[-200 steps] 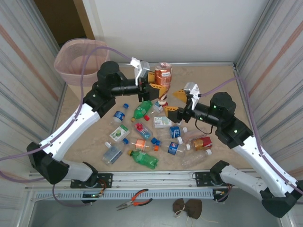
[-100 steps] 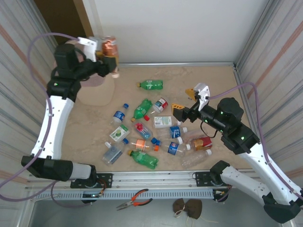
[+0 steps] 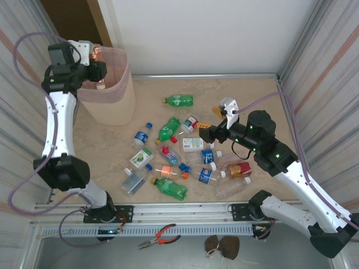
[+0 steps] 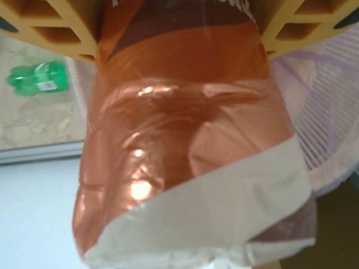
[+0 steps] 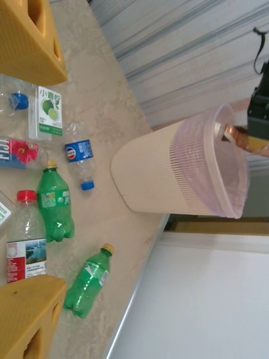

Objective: Put the plastic bottles in the bin

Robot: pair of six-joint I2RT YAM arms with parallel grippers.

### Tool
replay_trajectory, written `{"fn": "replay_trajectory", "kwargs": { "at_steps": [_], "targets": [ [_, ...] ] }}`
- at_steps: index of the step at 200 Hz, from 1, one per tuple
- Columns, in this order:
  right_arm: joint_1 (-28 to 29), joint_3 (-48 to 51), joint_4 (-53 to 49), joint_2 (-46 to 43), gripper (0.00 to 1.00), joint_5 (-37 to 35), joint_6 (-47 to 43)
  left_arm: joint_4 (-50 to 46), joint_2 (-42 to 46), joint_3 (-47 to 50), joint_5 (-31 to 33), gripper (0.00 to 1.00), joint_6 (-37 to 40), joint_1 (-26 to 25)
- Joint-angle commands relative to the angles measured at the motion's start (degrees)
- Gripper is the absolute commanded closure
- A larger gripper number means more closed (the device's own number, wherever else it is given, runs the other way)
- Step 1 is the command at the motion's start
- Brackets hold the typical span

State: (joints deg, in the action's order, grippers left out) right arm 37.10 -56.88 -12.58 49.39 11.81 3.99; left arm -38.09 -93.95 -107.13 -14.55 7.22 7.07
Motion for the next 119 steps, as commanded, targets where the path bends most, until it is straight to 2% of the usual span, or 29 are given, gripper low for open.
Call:
{"fn": "replay_trajectory", "kwargs": {
  "at_steps": [1, 63, 119],
  "targets": [
    [-0.3, -2.2, -1.1, 0.1, 0.14, 0.9, 0.2, -3.4, -4.1, -5.2, 2.7, 0.46, 3.0, 0.0],
    [-0.3, -1.3, -2.8, -0.5, 0.15, -2.2, 1.0, -10.0, -16.2, -14.0, 3.8, 0.44, 3.7, 0.0],
    [-1.9, -4.5, -9.7, 4.0, 0.16, -12.4, 6.3, -13.1, -22.5, -14.0, 4.4, 0.39, 3.8, 0.0]
  ]
}}
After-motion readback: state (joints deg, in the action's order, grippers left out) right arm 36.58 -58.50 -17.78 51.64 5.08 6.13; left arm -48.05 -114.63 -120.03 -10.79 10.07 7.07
